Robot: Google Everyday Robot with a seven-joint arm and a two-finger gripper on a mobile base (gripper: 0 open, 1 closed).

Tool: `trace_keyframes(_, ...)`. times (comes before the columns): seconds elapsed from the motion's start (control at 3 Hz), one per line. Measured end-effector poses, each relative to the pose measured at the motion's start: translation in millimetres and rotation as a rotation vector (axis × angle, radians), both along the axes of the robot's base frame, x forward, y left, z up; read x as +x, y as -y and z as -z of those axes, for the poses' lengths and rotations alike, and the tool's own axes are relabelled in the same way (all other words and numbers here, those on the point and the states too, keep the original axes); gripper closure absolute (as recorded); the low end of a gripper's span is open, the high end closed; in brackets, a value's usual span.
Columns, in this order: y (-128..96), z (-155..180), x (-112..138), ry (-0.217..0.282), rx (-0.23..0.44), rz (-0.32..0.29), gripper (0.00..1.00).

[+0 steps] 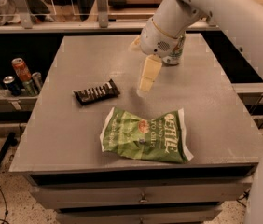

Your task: Pick rxbar chocolate

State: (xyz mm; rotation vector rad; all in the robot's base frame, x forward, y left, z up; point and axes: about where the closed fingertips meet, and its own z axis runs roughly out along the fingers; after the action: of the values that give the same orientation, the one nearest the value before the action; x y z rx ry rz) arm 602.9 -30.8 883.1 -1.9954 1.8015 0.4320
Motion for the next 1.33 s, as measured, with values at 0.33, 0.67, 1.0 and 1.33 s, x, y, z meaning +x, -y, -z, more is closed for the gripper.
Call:
trace_keyframes(0.33, -27.1, 12.4, -0.6, -0.025, 0.064, -0.08, 0.0)
trace_keyframes(0.67, -53.4, 23.9, 1.8, -0.03, 0.082, -0.124, 0.0)
trace_keyframes(1.0, -78.3, 31.4, 6.1, -0.024, 0.11, -0.165, 0.0)
trace_keyframes(1.33, -103.9, 29.4, 4.0, -0.012, 0.15, -0.228, 0.0)
